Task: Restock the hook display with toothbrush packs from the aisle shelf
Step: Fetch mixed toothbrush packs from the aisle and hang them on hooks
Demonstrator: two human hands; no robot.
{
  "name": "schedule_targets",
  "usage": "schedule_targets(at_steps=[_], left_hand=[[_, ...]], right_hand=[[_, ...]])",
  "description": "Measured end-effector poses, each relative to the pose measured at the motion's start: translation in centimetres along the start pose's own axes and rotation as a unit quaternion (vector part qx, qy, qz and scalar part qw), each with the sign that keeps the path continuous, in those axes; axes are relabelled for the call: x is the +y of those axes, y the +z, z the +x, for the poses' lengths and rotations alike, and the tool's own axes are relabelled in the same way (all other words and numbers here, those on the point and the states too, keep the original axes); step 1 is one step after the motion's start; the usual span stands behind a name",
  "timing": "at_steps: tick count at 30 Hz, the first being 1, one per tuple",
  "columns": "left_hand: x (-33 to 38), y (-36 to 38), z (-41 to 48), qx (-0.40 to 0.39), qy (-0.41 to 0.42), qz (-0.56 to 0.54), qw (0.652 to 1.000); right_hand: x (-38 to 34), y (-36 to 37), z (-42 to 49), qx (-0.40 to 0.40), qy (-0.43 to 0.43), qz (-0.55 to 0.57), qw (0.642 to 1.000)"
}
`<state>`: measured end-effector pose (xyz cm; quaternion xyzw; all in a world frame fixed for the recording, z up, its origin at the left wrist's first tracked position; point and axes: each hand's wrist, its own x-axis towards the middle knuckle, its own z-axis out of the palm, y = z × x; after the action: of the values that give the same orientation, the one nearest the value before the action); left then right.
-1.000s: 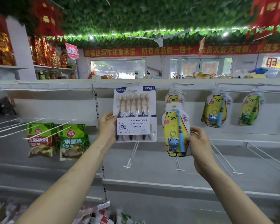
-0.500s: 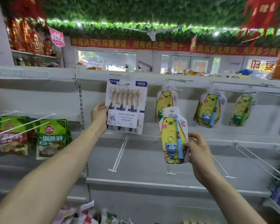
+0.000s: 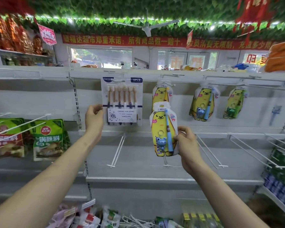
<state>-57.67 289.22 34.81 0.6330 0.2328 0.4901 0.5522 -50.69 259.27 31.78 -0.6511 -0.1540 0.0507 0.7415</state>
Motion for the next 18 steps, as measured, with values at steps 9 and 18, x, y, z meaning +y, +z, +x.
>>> schedule_targets(at_steps=[9,18], left_hand=[[1.9,4.1,-13.2,-0.315,-0.013,-0.016,0.949],[4.2,10.9,-20.6,-0.386,-0.023,-0.047,0.921]], right_hand=[[-1.0,-1.6,-3.9,0.037,0.002,0.020,0.999],[-2.2,-9.1,-5.9,0.098,-0.015,0.026,0.995]])
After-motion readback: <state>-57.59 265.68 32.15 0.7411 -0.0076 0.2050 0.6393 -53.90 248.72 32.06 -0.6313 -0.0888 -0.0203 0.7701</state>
